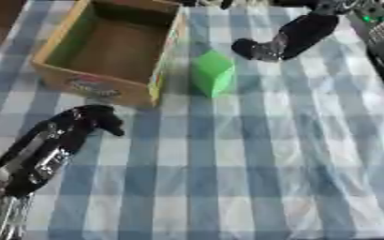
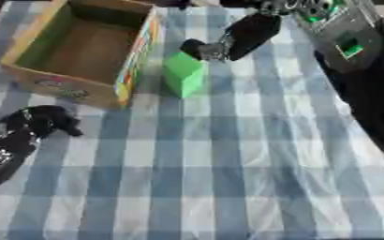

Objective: Pick up objects on the table and place them in the box.

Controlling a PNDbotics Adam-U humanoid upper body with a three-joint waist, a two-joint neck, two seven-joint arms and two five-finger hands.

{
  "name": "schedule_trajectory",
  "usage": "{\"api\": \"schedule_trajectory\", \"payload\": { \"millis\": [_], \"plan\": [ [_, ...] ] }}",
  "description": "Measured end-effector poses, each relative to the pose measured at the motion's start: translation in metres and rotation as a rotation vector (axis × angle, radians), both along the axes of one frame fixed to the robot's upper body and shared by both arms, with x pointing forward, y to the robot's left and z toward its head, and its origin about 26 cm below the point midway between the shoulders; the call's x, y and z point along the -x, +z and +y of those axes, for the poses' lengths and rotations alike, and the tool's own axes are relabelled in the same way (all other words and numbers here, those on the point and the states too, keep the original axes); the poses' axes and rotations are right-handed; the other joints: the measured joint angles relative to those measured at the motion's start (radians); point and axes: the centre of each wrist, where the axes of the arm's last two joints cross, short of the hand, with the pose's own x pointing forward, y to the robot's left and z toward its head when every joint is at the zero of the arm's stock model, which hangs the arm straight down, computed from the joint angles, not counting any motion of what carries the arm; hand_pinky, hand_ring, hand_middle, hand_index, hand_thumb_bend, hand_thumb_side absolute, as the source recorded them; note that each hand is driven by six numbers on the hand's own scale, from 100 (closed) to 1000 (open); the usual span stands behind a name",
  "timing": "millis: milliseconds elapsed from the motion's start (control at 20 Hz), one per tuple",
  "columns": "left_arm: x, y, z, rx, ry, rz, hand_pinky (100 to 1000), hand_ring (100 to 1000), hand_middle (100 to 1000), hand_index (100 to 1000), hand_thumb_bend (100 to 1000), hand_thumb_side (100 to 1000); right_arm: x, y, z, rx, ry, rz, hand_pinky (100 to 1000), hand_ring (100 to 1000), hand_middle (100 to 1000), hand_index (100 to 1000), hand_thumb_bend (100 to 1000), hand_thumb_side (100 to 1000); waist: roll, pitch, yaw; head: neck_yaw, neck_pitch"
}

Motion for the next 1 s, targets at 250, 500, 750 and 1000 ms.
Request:
{"api": "schedule_trajectory", "payload": {
  "millis": [250,500,750,1000],
  "plan": [
    [0.0,0.0,-0.001,-0.006,-0.011,-0.001,910,714,705,872,100,780,-0.011,-0.007,-0.004,0.013,-0.035,0.033,894,843,963,1000,172,744,0.001,0.0,0.008,-0.008,0.0],
    [0.0,0.0,-0.002,-0.014,-0.035,0.001,908,708,696,867,100,783,-0.023,-0.017,-0.01,0.023,-0.081,0.076,904,861,983,1000,173,760,0.0,0.001,0.027,-0.018,0.0],
    [0.0,0.001,-0.002,-0.015,-0.066,0.005,906,710,688,862,103,785,-0.034,-0.027,-0.019,0.037,-0.135,0.107,903,861,983,1000,158,780,0.0,0.006,0.05,-0.031,0.0],
    [-0.001,0.002,-0.003,-0.015,-0.085,0.004,907,714,688,862,103,787,-0.044,-0.035,-0.024,0.043,-0.177,0.126,903,863,984,1000,162,795,0.001,0.012,0.069,-0.043,0.0]
  ]
}}
